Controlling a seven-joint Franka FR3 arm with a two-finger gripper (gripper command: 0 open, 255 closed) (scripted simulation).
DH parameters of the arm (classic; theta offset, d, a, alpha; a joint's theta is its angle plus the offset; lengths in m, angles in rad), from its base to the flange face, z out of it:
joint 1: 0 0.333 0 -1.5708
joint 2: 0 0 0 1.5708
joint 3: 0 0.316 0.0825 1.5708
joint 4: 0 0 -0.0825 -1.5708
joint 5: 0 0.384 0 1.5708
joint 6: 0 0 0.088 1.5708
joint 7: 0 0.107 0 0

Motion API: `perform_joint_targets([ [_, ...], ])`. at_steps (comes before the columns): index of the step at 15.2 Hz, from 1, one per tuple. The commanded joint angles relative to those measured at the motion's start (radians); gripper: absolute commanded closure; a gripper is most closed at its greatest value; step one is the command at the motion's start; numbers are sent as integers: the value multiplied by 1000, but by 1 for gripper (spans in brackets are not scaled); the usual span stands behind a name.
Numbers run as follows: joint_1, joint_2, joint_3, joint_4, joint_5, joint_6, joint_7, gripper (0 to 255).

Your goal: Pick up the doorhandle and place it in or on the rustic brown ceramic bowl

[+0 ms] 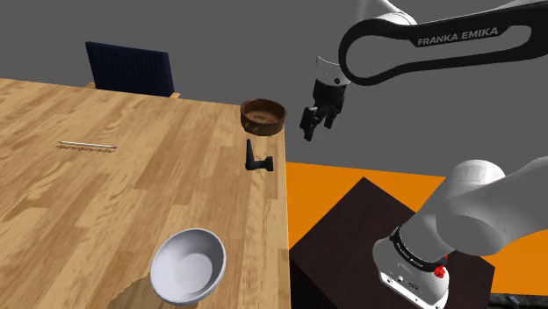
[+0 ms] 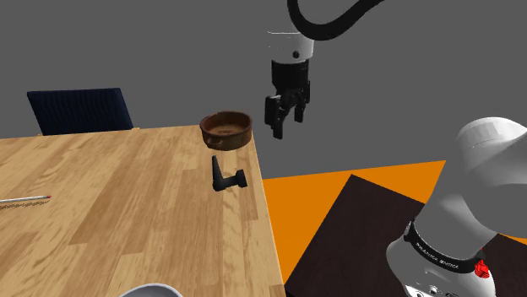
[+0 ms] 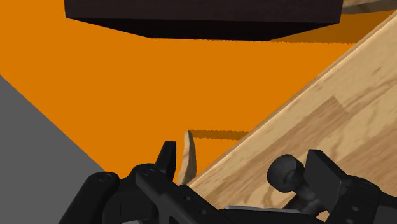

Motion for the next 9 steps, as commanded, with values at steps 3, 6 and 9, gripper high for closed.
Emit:
perform_joint_targets([
  [3, 13, 131, 44, 18, 23, 135, 81, 0],
  [6, 21, 232, 74, 52, 29, 218, 141, 0],
  [9, 27, 339, 102, 99, 23, 294, 204, 0],
])
